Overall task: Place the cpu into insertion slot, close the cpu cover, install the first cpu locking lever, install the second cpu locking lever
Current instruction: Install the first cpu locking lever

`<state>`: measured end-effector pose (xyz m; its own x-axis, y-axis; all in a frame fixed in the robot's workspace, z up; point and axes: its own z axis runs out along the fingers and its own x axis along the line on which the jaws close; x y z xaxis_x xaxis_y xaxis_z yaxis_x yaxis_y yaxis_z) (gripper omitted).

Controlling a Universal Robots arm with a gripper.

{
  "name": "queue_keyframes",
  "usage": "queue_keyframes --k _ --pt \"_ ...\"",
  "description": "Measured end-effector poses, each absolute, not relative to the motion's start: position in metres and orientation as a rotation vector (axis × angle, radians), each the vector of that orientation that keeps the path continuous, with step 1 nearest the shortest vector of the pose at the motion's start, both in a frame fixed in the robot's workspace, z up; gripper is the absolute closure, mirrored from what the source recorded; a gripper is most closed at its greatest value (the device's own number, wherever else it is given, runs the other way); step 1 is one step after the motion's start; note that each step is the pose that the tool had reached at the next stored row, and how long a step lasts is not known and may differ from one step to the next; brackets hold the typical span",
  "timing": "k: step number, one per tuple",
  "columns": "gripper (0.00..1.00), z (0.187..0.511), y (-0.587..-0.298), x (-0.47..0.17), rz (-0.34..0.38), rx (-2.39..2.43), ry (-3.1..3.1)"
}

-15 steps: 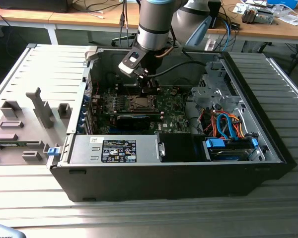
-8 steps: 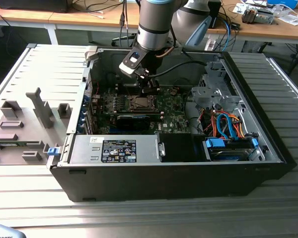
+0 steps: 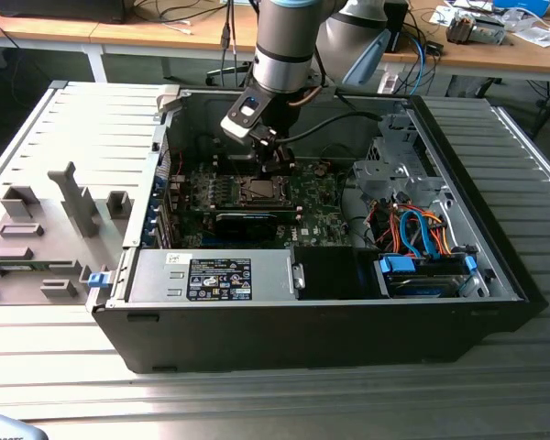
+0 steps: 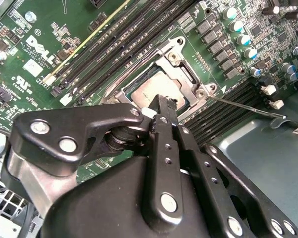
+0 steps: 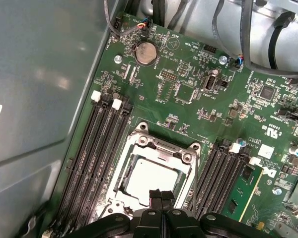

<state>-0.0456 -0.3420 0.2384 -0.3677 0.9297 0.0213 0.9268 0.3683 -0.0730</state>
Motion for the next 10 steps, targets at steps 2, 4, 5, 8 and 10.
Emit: queue_keyframes --k 2,4,5,8,10 --pt "0.89 0.2385 -0.3420 -0.0456 0.075 -1.725 -2.554" --pt "0.89 0.2385 -0.3420 -0.0456 0.075 -1.720 -2.558" --pt "0.89 0.2385 -0.3420 -0.0456 0.075 -1.715 -2.561" --pt "0.89 0.2384 -0.3420 -0.0456 0.076 -1.704 -2.569" --pt "0.89 0.2385 -0.3420 -0.0456 0.076 -1.687 -2.580"
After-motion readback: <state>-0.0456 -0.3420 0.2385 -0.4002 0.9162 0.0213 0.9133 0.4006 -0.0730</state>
